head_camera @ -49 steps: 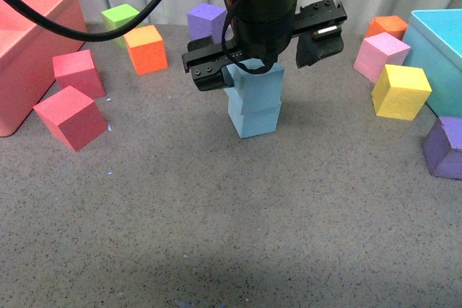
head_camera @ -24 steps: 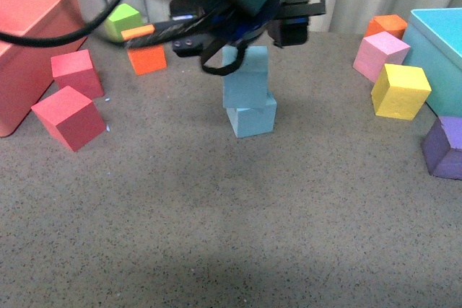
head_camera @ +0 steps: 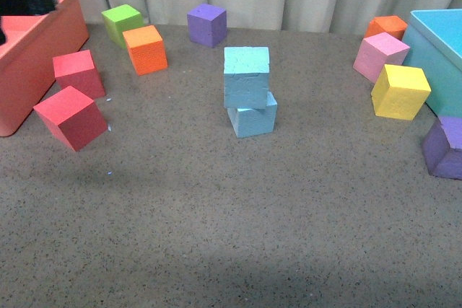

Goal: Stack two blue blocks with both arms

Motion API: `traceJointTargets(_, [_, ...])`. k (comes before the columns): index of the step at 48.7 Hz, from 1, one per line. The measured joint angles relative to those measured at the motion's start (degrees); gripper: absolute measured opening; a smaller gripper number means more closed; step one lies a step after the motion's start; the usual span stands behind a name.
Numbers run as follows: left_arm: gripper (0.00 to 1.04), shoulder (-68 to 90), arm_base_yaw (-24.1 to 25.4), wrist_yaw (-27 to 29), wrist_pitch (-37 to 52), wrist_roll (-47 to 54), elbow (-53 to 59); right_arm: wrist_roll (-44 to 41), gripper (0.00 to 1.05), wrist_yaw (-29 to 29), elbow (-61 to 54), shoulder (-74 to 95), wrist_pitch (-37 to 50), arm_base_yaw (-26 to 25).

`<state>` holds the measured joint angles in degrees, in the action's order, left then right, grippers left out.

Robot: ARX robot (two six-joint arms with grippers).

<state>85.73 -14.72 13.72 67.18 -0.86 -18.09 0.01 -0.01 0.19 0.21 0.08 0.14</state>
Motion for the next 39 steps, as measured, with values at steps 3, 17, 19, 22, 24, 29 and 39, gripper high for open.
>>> traceJointTargets(3, [0.04, -3.5, 1.6, -1.2, -0.6, 0.2, 2.7, 0.0, 0.95, 0.0, 0.0, 0.0, 0.0, 0.0])
traceJointTargets(17, [0.04, -16.4, 6.4, -5.6, -6.1, 0.3, 10.5, 0.0, 0.95, 0.0, 0.0, 0.0, 0.0, 0.0])
traceJointTargets(19, [0.04, -18.2, 6.9, -6.3, -7.2, 0.4, 11.3, 0.0, 0.95, 0.0, 0.0, 0.0, 0.0, 0.0])
traceJointTargets(22, [0.04, -21.5, 7.7, -7.1, -9.3, 0.4, 12.5, 0.0, 0.95, 0.0, 0.0, 0.0, 0.0, 0.0])
traceJointTargets(24, [0.04, -23.3, 8.2, -7.4, -10.6, 0.4, 13.2, 0.0, 0.95, 0.0, 0.0, 0.0, 0.0, 0.0])
traceJointTargets(29, [0.04, -27.0, 9.0, -8.1, -13.1, 0.4, 14.2, 0.0, 0.95, 0.0, 0.0, 0.0, 0.0, 0.0])
traceJointTargets(39, [0.04, -37.6, 14.3, -13.3, -21.5, 0.4, 16.4, 0.0, 0.95, 0.0, 0.0, 0.0, 0.0, 0.0])
